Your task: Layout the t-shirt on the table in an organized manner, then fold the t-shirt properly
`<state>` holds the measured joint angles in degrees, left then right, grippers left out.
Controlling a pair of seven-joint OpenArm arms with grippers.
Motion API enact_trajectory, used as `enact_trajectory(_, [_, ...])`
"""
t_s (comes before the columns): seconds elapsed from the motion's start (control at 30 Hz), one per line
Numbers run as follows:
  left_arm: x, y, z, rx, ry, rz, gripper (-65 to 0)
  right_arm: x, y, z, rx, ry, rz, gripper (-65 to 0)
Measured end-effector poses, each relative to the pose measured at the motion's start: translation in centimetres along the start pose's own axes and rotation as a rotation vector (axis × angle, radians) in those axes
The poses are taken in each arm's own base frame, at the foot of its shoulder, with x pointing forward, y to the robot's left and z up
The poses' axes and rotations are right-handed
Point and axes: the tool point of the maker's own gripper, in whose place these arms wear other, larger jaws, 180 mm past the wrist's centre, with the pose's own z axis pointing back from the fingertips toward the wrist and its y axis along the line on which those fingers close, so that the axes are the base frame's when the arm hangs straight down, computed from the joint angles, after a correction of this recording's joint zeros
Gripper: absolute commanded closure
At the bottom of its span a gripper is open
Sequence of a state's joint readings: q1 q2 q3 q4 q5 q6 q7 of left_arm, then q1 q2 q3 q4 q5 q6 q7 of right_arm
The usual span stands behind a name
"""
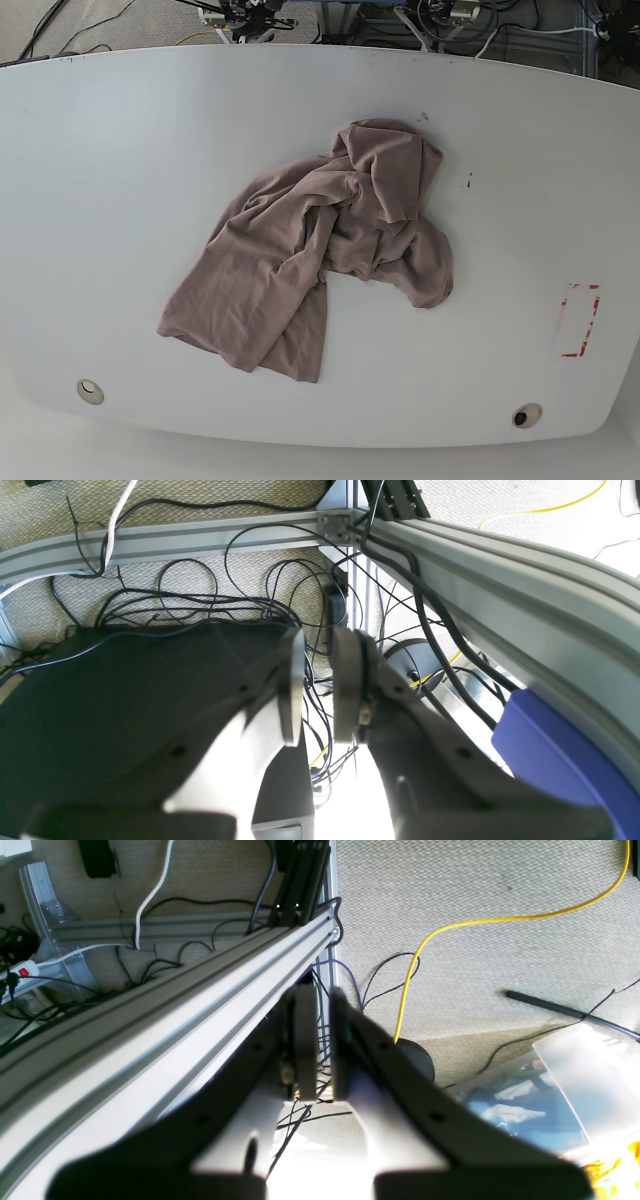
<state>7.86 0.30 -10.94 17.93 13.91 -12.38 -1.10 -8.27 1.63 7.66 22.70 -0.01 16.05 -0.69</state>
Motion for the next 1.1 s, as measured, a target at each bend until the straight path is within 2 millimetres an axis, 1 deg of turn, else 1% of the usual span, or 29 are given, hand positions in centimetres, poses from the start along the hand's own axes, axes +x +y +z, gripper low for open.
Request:
enact_trajectory(0.23, [0.2, 0.4, 0.3, 0.012, -0.024, -0.01, -8.8, -0.2, -0.4, 0.3, -0.006, -0.006, 0.007, -3.7])
enact_trajectory(0.47, [0.0, 1.1, 1.0, 0.032, -0.032, -0.03, -9.0, -0.2, -0.6, 0.7, -0.011, -0.027, 0.019, -3.6])
enact_trajectory(0.67, [0.8, 1.3, 1.2, 0.041, -0.048, -0.04, -10.0, -1.6, -0.7, 0.8, -0.012, -0.002, 0.015, -3.5])
enact_trajectory(0.73, [1.0, 1.3, 1.2, 0.04, -0.053, -0.04, -11.1, -2.0, -0.7, 0.8, -0.012, 0.007, 0.014, -3.4])
enact_trajectory(0.8, [1.0, 1.2, 1.2, 0.04, -0.049, -0.041, -14.2, -2.3, -0.7, 0.8, -0.013, 0.014, 0.013, -2.9])
enact_trajectory(0.93, [-0.2, 0.8, 1.1, 0.031, -0.005, -0.038, -19.8, -2.2, -0.7, 0.8, -0.013, 0.013, 0.014, -2.9])
enact_trajectory(1.0, [-0.6, 0.7, 1.1, 0.031, -0.001, -0.037, -20.9, -2.0, -0.7, 0.8, -0.013, 0.01, 0.015, -2.8])
enact_trajectory(1.1, [-1.0, 0.7, 1.3, 0.032, 0.002, -0.037, -20.0, -1.7, -0.7, 0.9, -0.013, -0.003, 0.018, -2.7])
